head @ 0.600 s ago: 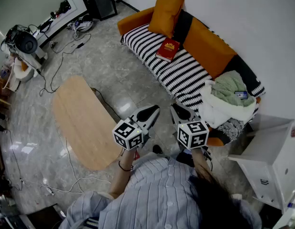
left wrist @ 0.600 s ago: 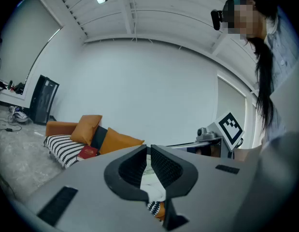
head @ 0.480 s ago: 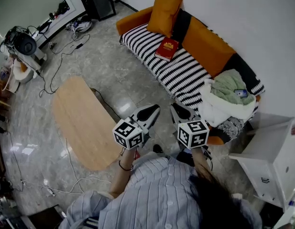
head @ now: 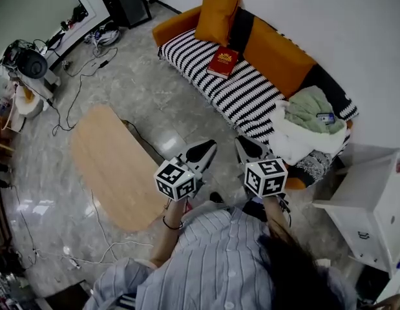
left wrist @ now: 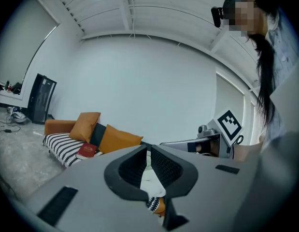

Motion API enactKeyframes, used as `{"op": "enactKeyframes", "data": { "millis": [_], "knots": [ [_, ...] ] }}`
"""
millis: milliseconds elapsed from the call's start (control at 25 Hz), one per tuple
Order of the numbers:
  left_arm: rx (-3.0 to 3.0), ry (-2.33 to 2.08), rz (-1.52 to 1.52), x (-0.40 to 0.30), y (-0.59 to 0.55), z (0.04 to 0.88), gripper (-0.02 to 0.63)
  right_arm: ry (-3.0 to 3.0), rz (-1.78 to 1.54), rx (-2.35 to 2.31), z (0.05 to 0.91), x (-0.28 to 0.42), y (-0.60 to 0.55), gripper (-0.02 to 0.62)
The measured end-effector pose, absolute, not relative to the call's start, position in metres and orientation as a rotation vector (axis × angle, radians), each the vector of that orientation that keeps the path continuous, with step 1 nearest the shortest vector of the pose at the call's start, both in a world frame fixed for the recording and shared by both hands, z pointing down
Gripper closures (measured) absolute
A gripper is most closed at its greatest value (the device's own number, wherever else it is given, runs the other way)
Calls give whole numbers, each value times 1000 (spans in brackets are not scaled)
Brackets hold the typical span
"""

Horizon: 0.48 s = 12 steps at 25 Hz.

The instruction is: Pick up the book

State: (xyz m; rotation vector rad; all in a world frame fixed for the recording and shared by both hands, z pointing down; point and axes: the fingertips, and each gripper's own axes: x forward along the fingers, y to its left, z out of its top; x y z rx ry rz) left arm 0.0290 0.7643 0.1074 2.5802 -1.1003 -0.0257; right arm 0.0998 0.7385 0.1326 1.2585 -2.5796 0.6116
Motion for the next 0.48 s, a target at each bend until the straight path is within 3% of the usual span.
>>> {"op": "enactKeyframes", "data": {
  "millis": [480],
  "knots": [
    [2555, -1072, -4, 37, 753, 120, 592, -2546, 642, 1270, 142, 112, 737, 546]
  ]
}}
